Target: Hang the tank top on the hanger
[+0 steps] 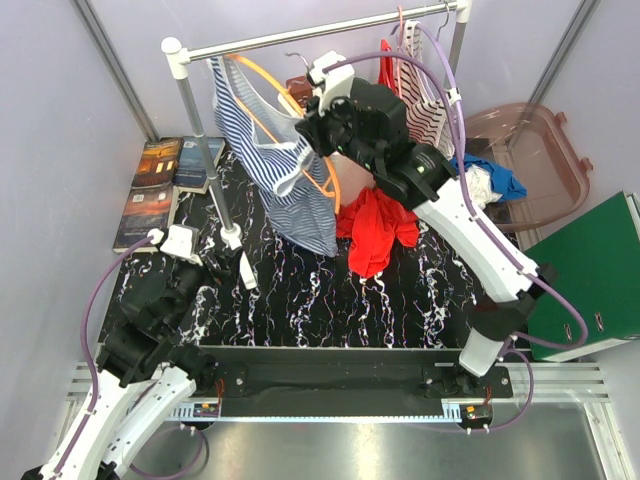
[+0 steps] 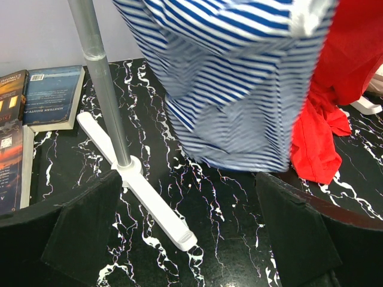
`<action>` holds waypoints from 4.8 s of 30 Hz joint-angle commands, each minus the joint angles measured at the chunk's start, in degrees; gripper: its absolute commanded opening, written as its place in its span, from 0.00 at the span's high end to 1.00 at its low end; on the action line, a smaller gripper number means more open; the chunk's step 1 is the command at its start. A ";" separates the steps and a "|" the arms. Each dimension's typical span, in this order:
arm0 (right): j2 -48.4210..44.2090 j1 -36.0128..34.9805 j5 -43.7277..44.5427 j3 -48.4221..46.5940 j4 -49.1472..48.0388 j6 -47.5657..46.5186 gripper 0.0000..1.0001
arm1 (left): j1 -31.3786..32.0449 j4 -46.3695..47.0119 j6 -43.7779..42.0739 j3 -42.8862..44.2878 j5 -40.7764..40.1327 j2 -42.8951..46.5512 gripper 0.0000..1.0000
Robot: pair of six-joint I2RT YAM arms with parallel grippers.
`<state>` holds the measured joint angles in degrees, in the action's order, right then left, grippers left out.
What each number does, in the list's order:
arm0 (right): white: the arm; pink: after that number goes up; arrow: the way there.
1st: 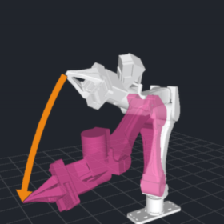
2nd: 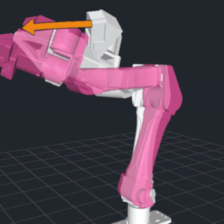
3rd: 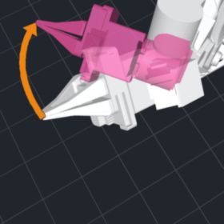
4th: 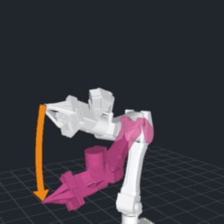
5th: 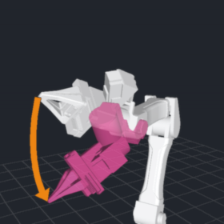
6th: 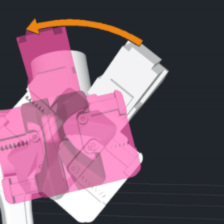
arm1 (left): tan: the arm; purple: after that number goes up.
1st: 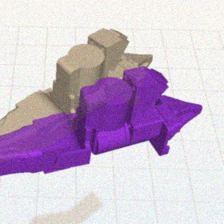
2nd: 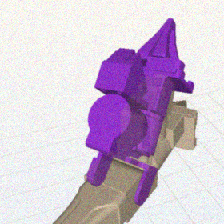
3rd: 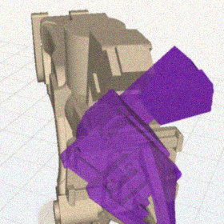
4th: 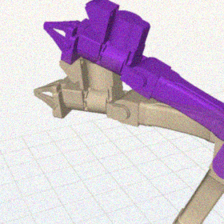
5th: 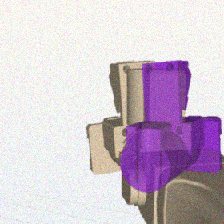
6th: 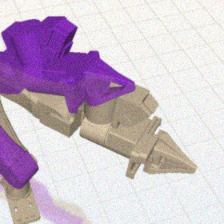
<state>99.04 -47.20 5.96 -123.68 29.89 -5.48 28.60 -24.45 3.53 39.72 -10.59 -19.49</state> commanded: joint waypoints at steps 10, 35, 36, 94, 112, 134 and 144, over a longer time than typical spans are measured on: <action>20.39 0.88 -7.10 -33.81 5.09 -1.64 1.00 | -0.30 1.33 0.25 0.88 0.22 0.06 0.01; 24.18 2.55 -7.89 -36.63 -1.85 -4.19 1.00 | -0.39 0.98 0.16 1.06 1.36 -0.12 0.01; 24.35 2.73 -8.32 -36.90 -2.11 -4.19 1.00 | -0.39 0.98 0.16 1.06 1.36 -0.11 0.01; 17.77 6.16 -14.39 -22.49 -3.35 4.69 0.16 | -0.39 0.81 -0.01 0.88 2.06 1.12 0.01; 9.25 6.16 -7.19 -14.40 -3.52 1.17 0.00 | -0.39 0.80 0.25 0.97 2.42 0.94 0.01; -26.61 6.16 -10.26 32.96 -16.18 3.19 0.00 | -0.39 0.81 0.25 0.88 1.89 0.15 0.01; -38.83 6.16 2.03 50.10 -10.03 5.12 0.00 | -0.47 0.80 0.86 0.88 0.48 -0.29 0.01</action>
<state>63.88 -41.19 0.91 -78.96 18.06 -1.76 28.38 -24.58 3.57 39.72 -9.34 -19.35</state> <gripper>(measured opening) 0.994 0.988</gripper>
